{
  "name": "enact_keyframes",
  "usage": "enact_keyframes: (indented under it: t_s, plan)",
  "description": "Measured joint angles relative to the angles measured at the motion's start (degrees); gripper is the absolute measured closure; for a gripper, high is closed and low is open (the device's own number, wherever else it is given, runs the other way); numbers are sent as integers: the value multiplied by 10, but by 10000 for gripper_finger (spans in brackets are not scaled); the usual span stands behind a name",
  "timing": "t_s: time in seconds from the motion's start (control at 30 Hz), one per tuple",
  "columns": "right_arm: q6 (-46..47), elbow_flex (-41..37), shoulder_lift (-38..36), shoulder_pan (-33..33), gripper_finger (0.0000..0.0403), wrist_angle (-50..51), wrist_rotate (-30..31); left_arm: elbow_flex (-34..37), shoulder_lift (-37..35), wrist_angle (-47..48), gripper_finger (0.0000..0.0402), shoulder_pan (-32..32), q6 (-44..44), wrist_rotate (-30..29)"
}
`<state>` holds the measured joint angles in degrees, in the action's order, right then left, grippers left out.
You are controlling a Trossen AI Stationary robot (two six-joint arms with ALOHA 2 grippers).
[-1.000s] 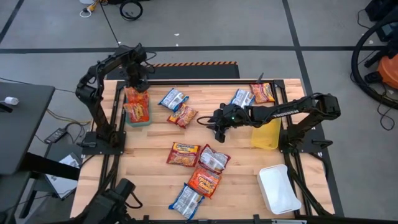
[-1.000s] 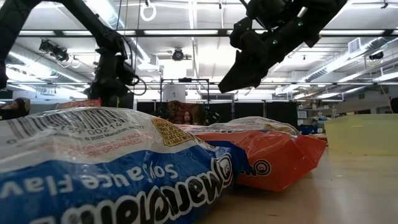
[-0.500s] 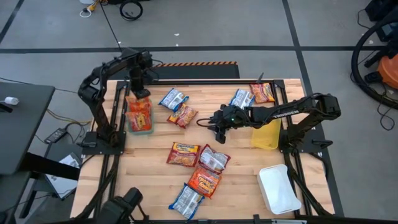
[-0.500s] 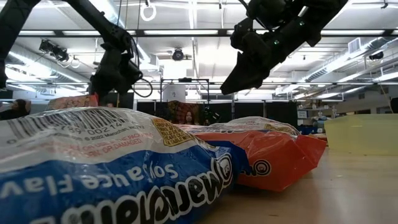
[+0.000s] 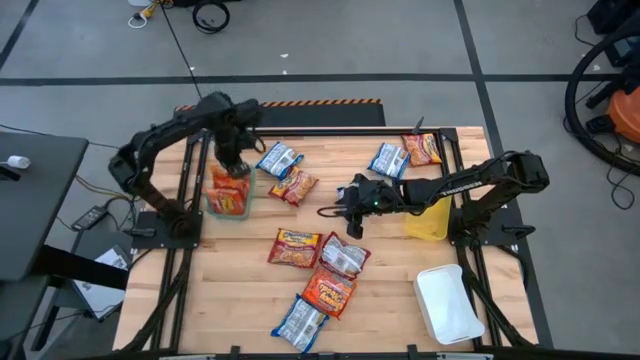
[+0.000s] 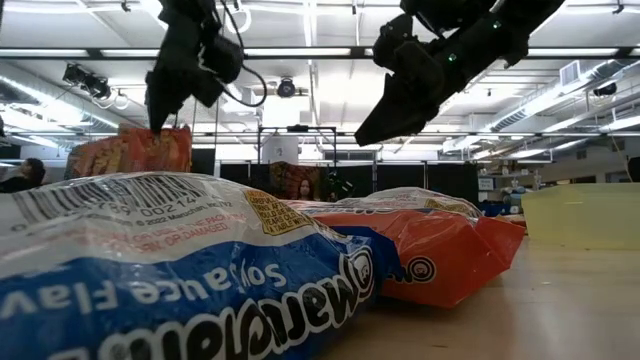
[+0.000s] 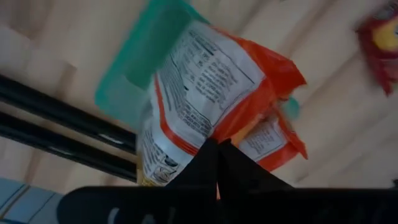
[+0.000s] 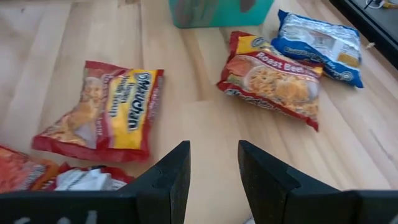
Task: Sort Maruchan noodles
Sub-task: Adjust the orange noodle pack
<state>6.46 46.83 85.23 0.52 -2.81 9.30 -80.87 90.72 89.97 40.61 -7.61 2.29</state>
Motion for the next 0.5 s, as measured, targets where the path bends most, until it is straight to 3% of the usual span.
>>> enact_keyframes:
  t_s: [0.27, 0.5]
  plan:
    - [26, 0, 0, 46, 262, 4, 36, 112, -50, -4, 400, -100, 42, 2]
    - [26, 0, 0, 55, 262, 17, 47, 119, -54, -24, 385, -109, 28, -8]
